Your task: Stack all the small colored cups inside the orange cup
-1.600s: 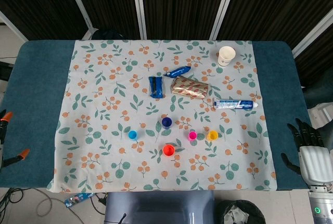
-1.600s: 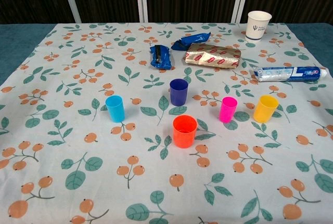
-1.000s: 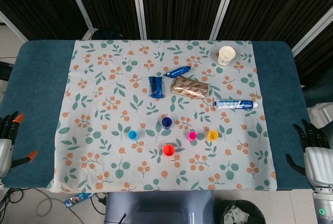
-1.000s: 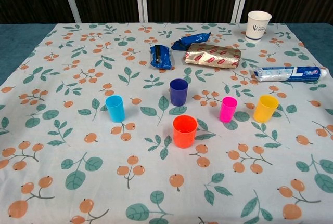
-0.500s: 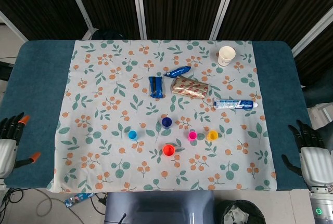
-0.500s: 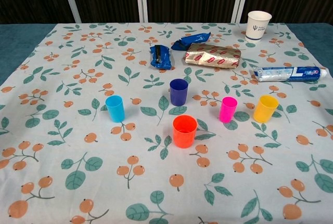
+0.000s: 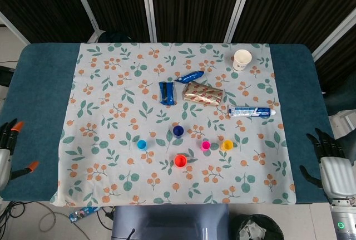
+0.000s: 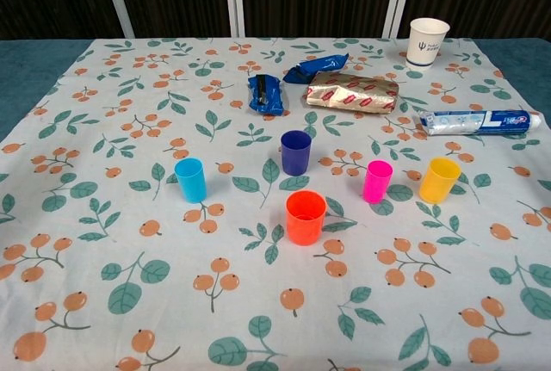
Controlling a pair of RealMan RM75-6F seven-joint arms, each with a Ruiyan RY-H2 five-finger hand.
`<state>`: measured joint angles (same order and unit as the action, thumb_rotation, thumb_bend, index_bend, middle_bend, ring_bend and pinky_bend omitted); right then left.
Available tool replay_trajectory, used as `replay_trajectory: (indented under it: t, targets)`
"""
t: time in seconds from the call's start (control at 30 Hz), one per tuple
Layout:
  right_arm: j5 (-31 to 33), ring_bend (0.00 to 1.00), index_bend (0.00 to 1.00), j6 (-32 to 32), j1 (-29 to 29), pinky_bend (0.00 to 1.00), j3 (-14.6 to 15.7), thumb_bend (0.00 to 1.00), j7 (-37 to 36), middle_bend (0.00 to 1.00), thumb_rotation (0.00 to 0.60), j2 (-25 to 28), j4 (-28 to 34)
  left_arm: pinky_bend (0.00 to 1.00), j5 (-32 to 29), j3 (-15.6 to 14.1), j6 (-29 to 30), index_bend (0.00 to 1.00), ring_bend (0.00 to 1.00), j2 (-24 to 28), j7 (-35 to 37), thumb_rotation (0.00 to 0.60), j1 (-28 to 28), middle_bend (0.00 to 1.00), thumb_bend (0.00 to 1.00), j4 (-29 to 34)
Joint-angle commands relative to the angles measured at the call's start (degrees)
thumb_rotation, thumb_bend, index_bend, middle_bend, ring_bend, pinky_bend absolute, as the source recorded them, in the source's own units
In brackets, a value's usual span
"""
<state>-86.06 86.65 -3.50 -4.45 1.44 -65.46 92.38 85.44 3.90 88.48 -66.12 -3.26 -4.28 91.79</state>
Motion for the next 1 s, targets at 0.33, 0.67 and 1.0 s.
replay_trajectory:
  t: [0.33,0.67,1.0]
  targets:
    - [-2.7,0.06,0.12,-7.7,-5.9,0.14,-1.2,0.35,-8.5,0.04,0.600,4.4,5.3,0.00,0.3,0.0,0.0,0.03,0.00,0.0,0.6,0.600,-0.1,0.00,0.07,0.3]
    - [4.0,0.06,0.16,-28.2,-20.8,0.14,-7.5,0.35,-5.1,0.04,0.600,11.2,17.3,0.00,-0.7,0.2,-0.5,0.03,0.00,0.0,0.8,0.600,-0.1,0.00,0.07,0.3]
    - [16.9,0.06,0.22,-35.3,-31.1,0.14,-11.1,0.35,6.9,0.04,0.600,2.1,21.2,0.00,-1.6,0.5,-0.9,0.03,0.00,0.1,0.8,0.600,-0.1,0.00,0.07,0.5]
